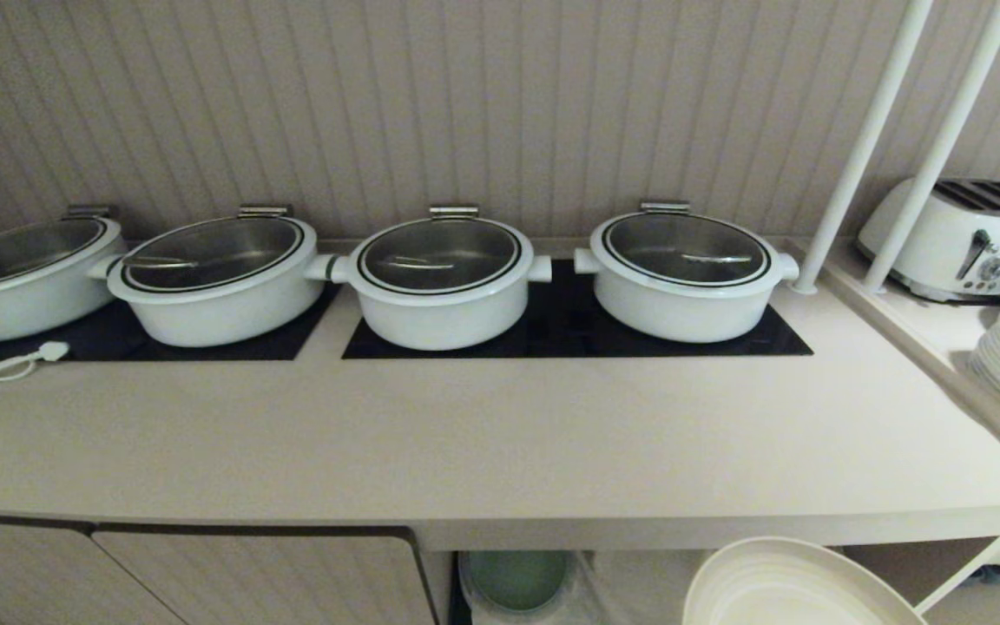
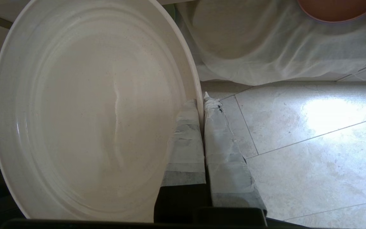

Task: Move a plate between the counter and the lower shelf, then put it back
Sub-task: Put the plate

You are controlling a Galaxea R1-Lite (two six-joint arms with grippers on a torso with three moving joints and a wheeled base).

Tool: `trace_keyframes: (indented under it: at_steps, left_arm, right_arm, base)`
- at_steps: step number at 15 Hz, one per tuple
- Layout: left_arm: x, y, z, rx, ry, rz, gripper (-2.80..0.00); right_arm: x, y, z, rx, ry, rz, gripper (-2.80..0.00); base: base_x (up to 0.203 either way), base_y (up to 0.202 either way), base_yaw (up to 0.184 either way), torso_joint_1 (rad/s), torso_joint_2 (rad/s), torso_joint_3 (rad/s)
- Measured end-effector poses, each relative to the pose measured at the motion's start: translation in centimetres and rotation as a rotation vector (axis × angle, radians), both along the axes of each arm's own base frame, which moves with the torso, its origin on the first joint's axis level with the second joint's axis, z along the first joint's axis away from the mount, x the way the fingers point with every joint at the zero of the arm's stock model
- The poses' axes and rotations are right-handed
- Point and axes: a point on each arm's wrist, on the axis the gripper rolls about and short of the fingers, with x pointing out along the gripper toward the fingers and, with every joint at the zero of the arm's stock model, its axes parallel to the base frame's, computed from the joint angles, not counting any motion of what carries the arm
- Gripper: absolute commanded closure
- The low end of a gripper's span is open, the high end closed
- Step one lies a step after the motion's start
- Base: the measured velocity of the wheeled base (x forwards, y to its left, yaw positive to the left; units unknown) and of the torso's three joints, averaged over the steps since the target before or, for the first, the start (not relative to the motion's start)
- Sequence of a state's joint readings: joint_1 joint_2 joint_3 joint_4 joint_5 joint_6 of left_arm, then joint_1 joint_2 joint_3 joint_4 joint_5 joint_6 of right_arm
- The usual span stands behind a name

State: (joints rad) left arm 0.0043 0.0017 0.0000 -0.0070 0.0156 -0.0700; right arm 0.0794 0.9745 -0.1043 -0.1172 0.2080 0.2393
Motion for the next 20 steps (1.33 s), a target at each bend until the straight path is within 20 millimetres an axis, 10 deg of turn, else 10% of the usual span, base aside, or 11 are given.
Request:
trace_keyframes:
  at_steps: [20]
  left_arm:
    - [0.00, 0.00, 0.00, 0.000, 0.000, 0.000, 0.00]
  right_arm:
    - [0.01, 0.00, -0.01, -0.002, 0.001, 0.000, 0.00]
  base:
    - [0.000, -0.140, 0.001, 0.001, 0.00, 0.003]
